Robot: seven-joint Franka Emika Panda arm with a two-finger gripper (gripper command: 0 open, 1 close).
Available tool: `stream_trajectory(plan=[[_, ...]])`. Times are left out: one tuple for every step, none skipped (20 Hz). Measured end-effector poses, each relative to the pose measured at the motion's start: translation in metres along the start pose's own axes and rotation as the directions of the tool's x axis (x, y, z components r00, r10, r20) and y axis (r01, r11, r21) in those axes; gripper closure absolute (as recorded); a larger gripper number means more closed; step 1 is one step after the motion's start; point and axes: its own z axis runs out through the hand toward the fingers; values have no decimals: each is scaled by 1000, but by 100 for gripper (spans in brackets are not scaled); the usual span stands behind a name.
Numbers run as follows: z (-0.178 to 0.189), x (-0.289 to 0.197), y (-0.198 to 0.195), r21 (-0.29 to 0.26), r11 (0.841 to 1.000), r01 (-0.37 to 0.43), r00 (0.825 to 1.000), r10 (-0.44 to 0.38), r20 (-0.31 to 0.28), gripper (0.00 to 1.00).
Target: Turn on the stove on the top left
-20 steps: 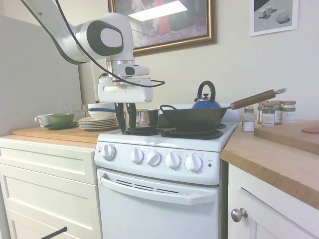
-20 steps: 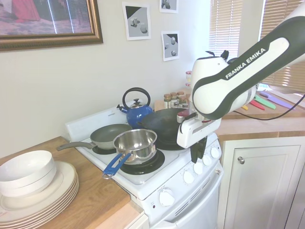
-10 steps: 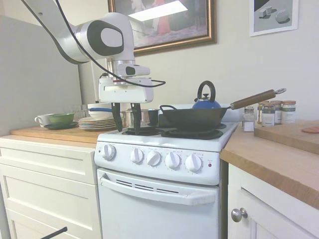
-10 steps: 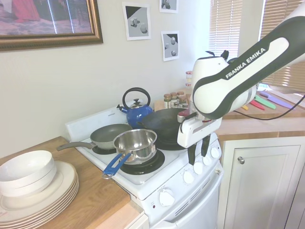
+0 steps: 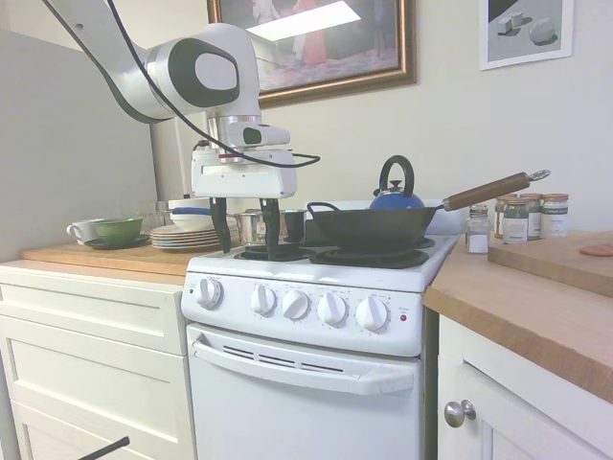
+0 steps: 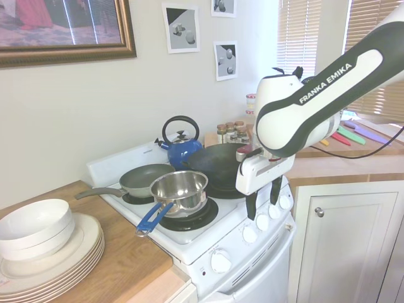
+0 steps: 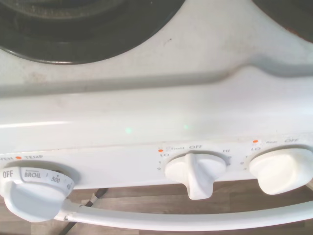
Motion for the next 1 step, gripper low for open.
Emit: stream_trajectory(plan=[[0,0,0,0,1000,0,1000,0,0,0]])
